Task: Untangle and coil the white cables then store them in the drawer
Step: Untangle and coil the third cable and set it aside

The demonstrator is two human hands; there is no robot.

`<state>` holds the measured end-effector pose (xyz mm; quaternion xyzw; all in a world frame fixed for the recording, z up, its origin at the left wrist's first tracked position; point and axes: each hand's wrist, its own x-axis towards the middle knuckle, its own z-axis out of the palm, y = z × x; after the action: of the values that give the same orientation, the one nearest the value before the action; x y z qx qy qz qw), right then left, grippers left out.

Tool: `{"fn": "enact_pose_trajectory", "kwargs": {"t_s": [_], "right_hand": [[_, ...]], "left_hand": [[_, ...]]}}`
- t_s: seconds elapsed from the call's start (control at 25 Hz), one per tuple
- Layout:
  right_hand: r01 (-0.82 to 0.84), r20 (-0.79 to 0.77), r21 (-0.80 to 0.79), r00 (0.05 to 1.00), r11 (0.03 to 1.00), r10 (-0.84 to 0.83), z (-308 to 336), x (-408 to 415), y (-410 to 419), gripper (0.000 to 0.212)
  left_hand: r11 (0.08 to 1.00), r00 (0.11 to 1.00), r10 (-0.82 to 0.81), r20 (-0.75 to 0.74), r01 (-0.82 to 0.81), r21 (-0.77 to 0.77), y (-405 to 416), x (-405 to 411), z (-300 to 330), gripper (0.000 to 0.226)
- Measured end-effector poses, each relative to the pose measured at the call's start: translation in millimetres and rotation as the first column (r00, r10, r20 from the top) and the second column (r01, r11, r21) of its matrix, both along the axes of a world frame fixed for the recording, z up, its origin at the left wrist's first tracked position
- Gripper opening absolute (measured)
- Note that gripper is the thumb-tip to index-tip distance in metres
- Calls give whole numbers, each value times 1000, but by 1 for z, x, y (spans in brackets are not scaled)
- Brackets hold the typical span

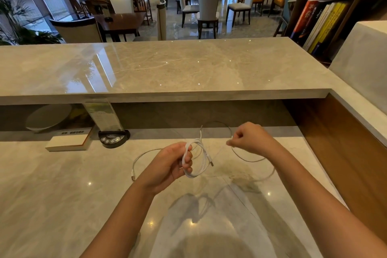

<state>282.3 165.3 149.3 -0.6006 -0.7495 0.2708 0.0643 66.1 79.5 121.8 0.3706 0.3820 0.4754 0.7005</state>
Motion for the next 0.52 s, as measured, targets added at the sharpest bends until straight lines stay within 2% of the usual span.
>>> {"fn": "enact_pose_trajectory", "kwargs": {"t_s": [0.16, 0.28, 0.36, 0.52], "right_hand": [[73, -136, 110, 989, 991, -58, 8, -30, -6, 29], [29, -274, 52, 962, 998, -13, 11, -43, -27, 32], [-39, -328, 79, 943, 996, 63, 11, -53, -48, 26], [-4, -255, 405, 960, 914, 117, -9, -70, -75, 16]], "left_hand": [[1000, 978, 10, -208, -15, -22, -3, 9, -3, 26], [992, 952, 113, -285, -125, -27, -2, 13, -9, 26], [983, 948, 170, -271, -182, -20, 0, 16, -12, 26], [963, 951, 261, -163, -270, -29, 1, 23, -11, 25]]}}
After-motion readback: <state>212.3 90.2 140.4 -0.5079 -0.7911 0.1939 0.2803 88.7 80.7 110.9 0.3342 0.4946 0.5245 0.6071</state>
